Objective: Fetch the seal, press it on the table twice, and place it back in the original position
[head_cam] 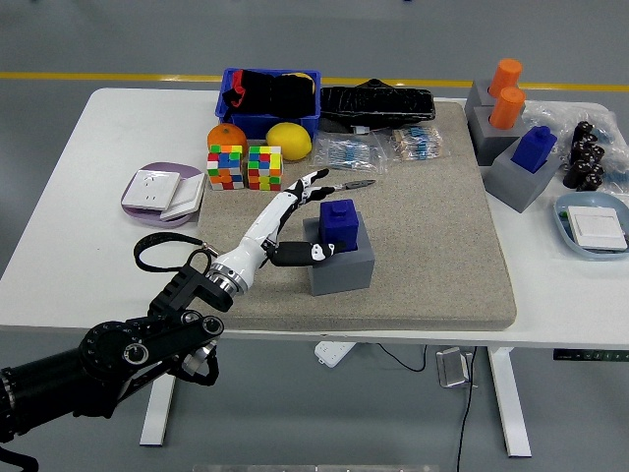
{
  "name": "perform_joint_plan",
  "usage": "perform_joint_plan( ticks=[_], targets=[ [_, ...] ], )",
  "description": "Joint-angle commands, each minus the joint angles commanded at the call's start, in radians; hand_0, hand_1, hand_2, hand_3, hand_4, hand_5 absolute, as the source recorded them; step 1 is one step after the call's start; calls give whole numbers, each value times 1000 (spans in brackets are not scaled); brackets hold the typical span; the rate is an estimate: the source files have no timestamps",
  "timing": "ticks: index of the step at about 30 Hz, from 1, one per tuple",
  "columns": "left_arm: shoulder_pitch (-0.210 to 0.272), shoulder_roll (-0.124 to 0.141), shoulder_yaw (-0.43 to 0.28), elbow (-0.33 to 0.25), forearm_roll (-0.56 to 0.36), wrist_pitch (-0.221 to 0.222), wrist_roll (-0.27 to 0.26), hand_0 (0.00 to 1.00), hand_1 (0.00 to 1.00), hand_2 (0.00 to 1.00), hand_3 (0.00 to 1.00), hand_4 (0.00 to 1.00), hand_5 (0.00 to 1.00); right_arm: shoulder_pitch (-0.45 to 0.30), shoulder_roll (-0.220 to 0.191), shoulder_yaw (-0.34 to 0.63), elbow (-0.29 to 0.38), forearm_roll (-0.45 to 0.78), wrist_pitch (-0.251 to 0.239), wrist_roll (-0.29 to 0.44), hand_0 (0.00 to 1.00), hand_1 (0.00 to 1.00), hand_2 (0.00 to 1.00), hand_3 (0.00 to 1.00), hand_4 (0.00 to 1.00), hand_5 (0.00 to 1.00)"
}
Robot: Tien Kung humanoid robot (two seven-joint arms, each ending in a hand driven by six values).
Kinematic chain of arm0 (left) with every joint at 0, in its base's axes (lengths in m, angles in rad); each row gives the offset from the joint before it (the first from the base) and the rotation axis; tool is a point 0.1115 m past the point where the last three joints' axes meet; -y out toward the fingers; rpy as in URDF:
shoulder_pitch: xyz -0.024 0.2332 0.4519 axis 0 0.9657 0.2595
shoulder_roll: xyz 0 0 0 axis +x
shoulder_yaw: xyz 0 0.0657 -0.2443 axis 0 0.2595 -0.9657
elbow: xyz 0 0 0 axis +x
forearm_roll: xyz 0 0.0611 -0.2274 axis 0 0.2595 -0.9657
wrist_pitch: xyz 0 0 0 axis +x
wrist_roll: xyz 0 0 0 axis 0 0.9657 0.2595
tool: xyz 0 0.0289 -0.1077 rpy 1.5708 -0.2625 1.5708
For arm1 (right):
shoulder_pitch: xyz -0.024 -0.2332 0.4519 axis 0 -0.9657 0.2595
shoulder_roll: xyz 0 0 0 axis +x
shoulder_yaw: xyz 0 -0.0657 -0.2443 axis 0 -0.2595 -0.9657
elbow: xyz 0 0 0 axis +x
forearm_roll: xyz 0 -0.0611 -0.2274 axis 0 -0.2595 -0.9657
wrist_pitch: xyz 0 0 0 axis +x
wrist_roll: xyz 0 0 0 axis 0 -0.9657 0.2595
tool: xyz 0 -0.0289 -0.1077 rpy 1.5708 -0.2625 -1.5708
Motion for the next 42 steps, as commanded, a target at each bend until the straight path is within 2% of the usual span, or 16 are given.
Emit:
perform_joint_plan(
  ticks=[8, 9, 14, 15, 26, 27, 32, 33, 38, 39, 42],
  targets=[
    [3, -6, 7, 9, -9, 12, -14, 891, 831, 818, 941, 836, 2, 0, -1, 0, 0, -1, 0, 0, 829, 757, 743, 678, 738, 341],
    [3, -7, 8, 11, -10, 13, -14, 885, 810, 788, 931, 819, 2, 0, -1, 0, -1, -1, 0, 0, 828, 756, 743, 678, 738, 341],
    [5, -11, 10, 15, -8, 21, -16, 885, 810, 788, 931, 819, 2, -1, 0, -2, -1, -1, 0, 0, 828, 756, 743, 678, 738, 341],
    [5, -12, 10, 17, -6, 24, -15, 869, 761, 729, 919, 790, 2, -1, 0, -3, -1, -1, 0, 0, 827, 756, 742, 678, 739, 341],
    [4, -15, 15, 25, -17, 35, -18, 863, 733, 692, 912, 785, 2, -1, -4, -8, -1, -2, 0, 0, 828, 756, 742, 678, 739, 340],
    [4, -16, 16, 25, -17, 36, -18, 829, 622, 592, 895, 755, 2, 0, -4, -9, 0, -2, 0, 0, 829, 756, 742, 678, 739, 340],
    [7, -19, 25, 29, -18, 38, -18, 829, 622, 592, 895, 755, 2, 1, -4, -14, 1, -5, 0, 0, 829, 756, 742, 678, 739, 340],
    [8, -19, 26, 30, -19, 39, -19, 816, 486, 466, 890, 745, 2, 1, -4, -14, 1, -5, 0, 0, 829, 756, 742, 676, 737, 337],
    [10, -22, 29, 35, -24, 42, -31, 816, 486, 466, 890, 745, 2, -1, -7, -20, 1, -4, 0, 0, 829, 756, 742, 676, 737, 337],
    [10, -22, 29, 36, -24, 43, -33, 808, 458, 414, 884, 710, 2, -2, -8, -21, 1, -4, 0, 0, 830, 756, 742, 675, 737, 339],
    [7, -25, 29, 40, -31, 44, -42, 808, 458, 414, 884, 710, 2, -1, -9, -22, 1, -2, 0, 0, 830, 756, 742, 675, 737, 339]
  ],
)
